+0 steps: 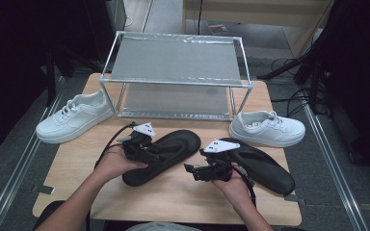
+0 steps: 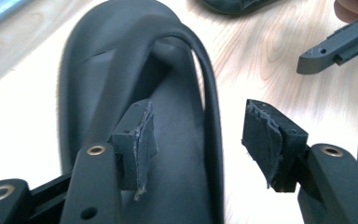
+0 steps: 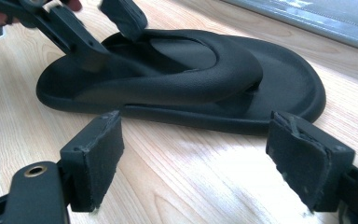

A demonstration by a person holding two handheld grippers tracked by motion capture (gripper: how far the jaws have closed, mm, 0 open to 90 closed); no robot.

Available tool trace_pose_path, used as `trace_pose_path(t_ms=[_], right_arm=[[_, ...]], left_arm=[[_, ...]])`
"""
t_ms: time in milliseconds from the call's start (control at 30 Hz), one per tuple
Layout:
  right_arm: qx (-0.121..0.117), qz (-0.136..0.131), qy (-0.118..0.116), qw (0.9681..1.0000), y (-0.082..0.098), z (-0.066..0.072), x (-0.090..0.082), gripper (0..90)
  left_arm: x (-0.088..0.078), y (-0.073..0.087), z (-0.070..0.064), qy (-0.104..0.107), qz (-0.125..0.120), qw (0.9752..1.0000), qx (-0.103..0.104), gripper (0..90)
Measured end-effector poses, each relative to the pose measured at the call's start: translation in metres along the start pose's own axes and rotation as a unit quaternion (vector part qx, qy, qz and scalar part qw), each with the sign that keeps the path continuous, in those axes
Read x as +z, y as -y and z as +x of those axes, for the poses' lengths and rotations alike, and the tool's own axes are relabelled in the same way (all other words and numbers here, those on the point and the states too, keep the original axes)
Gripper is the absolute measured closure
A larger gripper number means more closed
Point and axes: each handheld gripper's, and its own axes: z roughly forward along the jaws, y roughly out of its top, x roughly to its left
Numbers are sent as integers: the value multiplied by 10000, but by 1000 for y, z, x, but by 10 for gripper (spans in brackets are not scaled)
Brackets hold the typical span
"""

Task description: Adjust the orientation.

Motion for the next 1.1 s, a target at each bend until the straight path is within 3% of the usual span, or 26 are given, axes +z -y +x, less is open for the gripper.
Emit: trace_pose_path(t_ms=[133,267,333,433,500,667,867,933,1100], right_arm=[[-20,78,-127,9999,0,1,4,195],[109,4,-215,9997,0,0,7,193],[224,-41,-413,9989,0,-2,10,192],[174,53,-264,9995,-1,-1,14,229],[95,66,-190,9998,0,0,15,315],[-61,-29,-269,9996,-2,3,18,570],[-170,117,-501,9985,-6,11,26,856],[-234,124,-560,9981,-8,15,30,900],[-295,177,-573,9978,-11,20,41,900]], left_arm=[[-10,6,10,-152,46,9999,-42,424],[-18,11,21,-208,-75,9995,-246,425],[-22,14,24,-393,-203,9987,-243,446],[-29,18,31,-488,-380,9974,-371,545],[-33,21,36,-471,-409,9966,-530,632],[-32,34,50,-533,-344,9968,-490,787],[-26,44,60,-508,-108,9957,-763,857],[-25,46,59,-484,-98,9957,-785,870],[-21,50,60,-495,40,9958,-772,874]])
